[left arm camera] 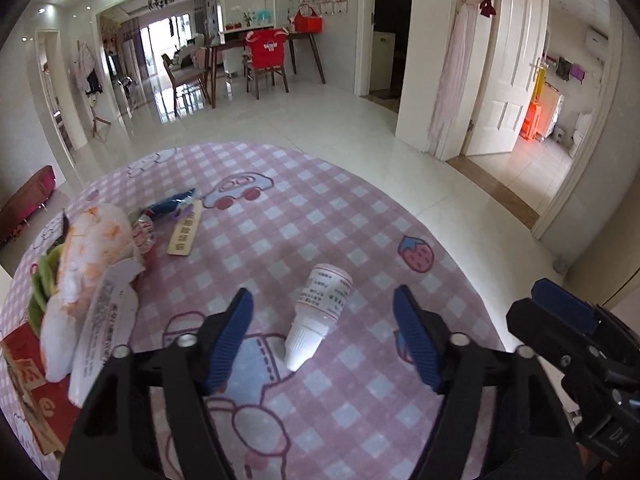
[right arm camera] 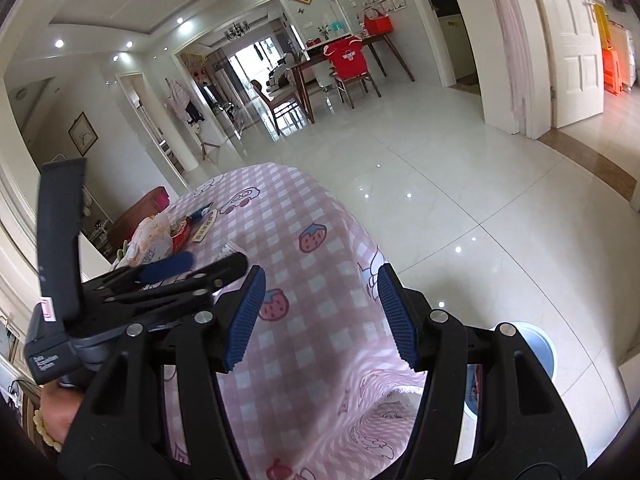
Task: Collect trash
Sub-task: 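Grasp the white bottle with the left tool while the right tool grasps the brown paper bag, then carry the bottle and bag over the blue bucket and open both tools, then grasp the white plastic bag with the left tool while the right tool grasps the blue tissue box, then carry the bag and tissue box over the blue bucket and open both tools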
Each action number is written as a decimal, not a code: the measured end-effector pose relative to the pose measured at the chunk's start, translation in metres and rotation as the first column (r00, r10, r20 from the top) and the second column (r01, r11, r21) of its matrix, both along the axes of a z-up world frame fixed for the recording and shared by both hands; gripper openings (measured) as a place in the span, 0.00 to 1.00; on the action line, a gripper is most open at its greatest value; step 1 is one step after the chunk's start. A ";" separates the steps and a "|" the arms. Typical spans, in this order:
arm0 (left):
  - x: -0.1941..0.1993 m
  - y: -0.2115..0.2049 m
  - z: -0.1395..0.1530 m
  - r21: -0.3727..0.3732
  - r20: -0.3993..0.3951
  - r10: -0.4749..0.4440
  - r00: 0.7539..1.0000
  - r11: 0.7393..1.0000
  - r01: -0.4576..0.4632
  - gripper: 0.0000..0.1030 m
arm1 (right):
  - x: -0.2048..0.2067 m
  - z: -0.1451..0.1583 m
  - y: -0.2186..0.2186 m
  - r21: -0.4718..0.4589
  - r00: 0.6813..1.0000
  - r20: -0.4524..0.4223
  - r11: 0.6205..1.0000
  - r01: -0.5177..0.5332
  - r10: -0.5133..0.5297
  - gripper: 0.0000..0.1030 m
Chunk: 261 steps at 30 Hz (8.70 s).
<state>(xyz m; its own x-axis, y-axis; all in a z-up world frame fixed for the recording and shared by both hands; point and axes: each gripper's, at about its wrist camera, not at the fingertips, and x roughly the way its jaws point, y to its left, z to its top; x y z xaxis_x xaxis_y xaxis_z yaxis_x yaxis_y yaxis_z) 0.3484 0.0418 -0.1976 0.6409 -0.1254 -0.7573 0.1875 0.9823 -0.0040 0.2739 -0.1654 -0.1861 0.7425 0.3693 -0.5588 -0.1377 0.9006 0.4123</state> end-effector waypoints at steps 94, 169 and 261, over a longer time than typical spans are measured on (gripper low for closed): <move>-0.044 -0.250 -0.024 -0.112 -0.118 -0.343 0.932 0.937 0.330 0.66 | -0.099 -0.046 -0.214 0.110 0.898 -0.012 0.892 0.438 -0.439 0.17; -0.077 0.173 0.060 -0.249 0.160 0.274 0.948 0.941 -0.230 0.24 | 0.034 0.016 0.158 0.053 0.965 -0.058 0.966 -0.253 0.256 0.63; -0.054 -0.262 -0.018 0.031 -0.026 -0.318 0.948 0.948 0.318 0.74 | -0.088 -0.072 -0.290 0.262 0.908 -0.127 0.870 0.418 -0.399 0.20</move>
